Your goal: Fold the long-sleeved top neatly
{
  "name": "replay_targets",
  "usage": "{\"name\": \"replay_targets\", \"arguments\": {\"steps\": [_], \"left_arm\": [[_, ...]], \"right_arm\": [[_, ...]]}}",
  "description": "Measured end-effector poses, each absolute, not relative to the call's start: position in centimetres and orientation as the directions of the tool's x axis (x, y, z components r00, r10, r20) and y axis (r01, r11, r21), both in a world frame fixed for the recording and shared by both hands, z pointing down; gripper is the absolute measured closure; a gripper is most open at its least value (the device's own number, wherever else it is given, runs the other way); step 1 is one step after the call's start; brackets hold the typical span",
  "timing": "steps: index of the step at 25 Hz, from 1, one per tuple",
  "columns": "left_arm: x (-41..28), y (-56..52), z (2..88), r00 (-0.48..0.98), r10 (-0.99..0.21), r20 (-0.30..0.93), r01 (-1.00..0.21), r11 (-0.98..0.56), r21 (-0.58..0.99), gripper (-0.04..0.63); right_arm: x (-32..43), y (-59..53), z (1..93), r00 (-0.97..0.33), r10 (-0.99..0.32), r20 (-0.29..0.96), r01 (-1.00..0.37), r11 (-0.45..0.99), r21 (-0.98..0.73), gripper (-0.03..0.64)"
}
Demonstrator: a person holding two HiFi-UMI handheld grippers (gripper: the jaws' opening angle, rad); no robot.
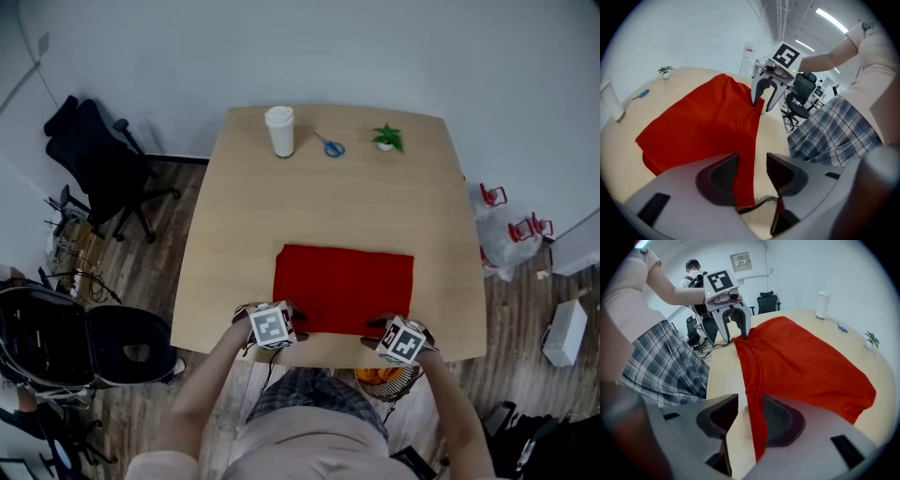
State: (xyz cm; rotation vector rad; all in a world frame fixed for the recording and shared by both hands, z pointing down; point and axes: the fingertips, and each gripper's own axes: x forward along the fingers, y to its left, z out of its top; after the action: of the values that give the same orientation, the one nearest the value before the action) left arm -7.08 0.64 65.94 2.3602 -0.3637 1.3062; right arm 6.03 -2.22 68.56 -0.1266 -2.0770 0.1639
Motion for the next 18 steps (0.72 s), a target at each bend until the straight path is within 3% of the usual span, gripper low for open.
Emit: {"name": "replay_targets", "arguments": {"steps": [6, 10, 14, 18], "left_arm": [[-8.1, -2.9, 61.1, 0.680, -0.206, 0.704, -0.531, -0.800, 0.278, 0.403], [-10.3, -7.3, 57.7, 0.683, -0.445, 0.578, -0.688, -0.658, 0.306, 0.488], [-13.2, -11.0, 54.2, 0.554, -0.681, 0.479, -0.830, -0.494, 0.258, 0.532], [-16.2, -12.9, 50.0, 0.377, -0.841, 0.389, -0.926, -0.334, 0.175, 0.566]], "right_arm": [[5.9, -5.9, 63.4, -0.632, 0.044, 0.773, -0.110, 0.983, -0.145, 0.446], [6.9, -10.7, 59.8, -0.734, -0.154, 0.662, -0.317, 0.939, -0.133, 0.498], [8.1, -15.0, 55.7, -0.778, -0.375, 0.504, -0.508, 0.848, -0.154, 0.539], [10.5, -18.4, 50.5, -0.733, -0.590, 0.339, -0.659, 0.740, -0.137, 0.574]]}}
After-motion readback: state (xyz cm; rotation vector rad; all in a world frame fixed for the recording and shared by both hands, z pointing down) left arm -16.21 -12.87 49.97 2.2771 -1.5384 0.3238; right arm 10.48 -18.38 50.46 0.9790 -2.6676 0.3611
